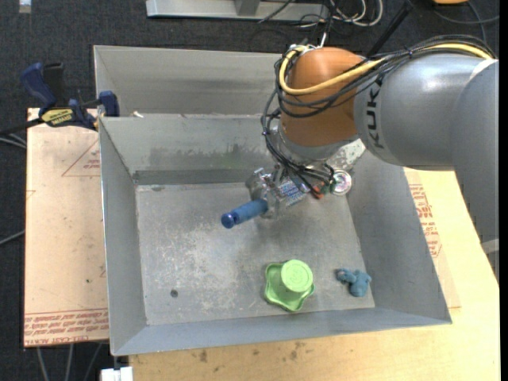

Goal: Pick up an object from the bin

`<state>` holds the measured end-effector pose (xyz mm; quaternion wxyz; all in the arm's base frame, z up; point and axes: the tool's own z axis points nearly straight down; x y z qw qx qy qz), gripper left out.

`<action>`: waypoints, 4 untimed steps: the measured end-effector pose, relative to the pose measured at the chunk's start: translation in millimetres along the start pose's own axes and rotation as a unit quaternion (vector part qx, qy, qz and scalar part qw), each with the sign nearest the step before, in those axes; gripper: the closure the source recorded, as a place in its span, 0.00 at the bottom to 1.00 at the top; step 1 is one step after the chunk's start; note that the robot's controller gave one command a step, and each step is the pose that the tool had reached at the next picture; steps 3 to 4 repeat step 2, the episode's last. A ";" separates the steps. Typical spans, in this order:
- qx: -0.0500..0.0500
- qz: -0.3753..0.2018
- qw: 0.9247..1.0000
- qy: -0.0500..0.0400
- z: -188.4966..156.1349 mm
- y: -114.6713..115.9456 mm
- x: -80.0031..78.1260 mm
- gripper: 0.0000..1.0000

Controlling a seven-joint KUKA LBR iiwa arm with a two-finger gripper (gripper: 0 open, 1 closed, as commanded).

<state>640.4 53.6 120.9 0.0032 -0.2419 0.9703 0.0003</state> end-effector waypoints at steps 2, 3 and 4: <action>-0.001 0.003 1.000 0.002 -5.3 1.0 -1.3 1.00; -0.001 0.003 1.000 0.002 -5.3 1.0 -1.3 1.00; -0.001 0.003 1.000 0.002 -5.3 1.0 -1.3 1.00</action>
Offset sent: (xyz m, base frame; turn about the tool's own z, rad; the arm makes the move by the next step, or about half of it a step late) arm 0.0001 0.0001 0.0044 0.0000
